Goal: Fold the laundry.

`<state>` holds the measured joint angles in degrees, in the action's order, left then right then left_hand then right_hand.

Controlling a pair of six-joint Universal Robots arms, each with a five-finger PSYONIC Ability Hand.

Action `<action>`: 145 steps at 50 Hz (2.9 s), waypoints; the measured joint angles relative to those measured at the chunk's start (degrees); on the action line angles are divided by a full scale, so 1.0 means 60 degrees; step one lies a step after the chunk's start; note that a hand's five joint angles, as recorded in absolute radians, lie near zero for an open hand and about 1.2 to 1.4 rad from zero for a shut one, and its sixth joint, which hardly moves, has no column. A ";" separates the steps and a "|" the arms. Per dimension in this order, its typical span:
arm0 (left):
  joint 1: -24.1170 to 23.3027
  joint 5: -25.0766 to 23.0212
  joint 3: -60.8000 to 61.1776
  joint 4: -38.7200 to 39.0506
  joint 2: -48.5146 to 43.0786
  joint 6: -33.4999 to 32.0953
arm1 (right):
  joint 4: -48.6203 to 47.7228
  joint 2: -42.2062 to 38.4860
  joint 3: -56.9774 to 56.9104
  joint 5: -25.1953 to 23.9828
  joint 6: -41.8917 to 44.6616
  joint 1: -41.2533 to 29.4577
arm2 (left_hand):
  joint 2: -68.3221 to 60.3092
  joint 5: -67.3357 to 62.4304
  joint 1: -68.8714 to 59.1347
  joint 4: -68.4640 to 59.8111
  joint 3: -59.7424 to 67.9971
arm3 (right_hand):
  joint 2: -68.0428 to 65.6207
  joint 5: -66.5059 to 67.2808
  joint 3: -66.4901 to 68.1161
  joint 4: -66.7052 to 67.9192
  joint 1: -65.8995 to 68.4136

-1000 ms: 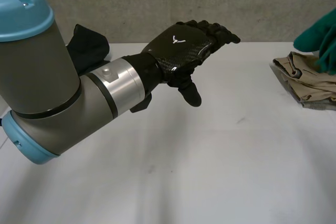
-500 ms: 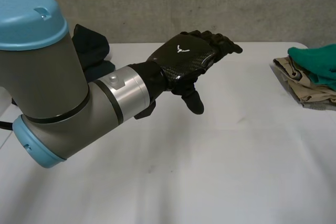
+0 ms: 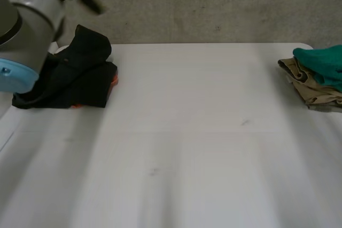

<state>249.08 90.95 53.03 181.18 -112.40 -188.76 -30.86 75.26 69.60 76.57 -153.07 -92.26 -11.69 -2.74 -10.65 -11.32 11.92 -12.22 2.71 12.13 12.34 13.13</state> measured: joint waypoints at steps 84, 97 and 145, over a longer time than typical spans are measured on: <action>0.0475 -0.2079 0.3340 0.1715 -0.1132 -0.2311 | 0.5037 0.0471 0.5001 0.1002 -0.2524 -0.2801 | -0.0137 0.0009 -0.0223 -0.0172 0.0122 | 0.0002 0.0000 -0.0004 0.0000 0.0000; 0.0478 -0.4060 0.1725 0.1156 -0.4055 -0.3693 | 0.3399 -0.2309 0.4053 0.1750 -0.2637 -0.3928 | -0.0090 0.0008 -0.0231 -0.0141 0.0123 | -0.1769 0.1731 0.1770 0.1736 0.1627; -0.1167 -0.0881 0.3834 0.6085 -0.1679 -0.2104 | 0.2932 -0.1979 -0.1786 -0.0772 -0.4044 -0.3791 | -0.0142 -0.0011 -0.0319 -0.0160 0.0179 | -0.9239 0.8851 0.9363 0.9401 0.8704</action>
<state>242.07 85.66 76.03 217.69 -122.47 -201.38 -13.26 63.39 58.89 71.94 -177.34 -115.00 -12.54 -2.81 -12.56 -12.28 12.99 -67.66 55.81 68.31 68.74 65.36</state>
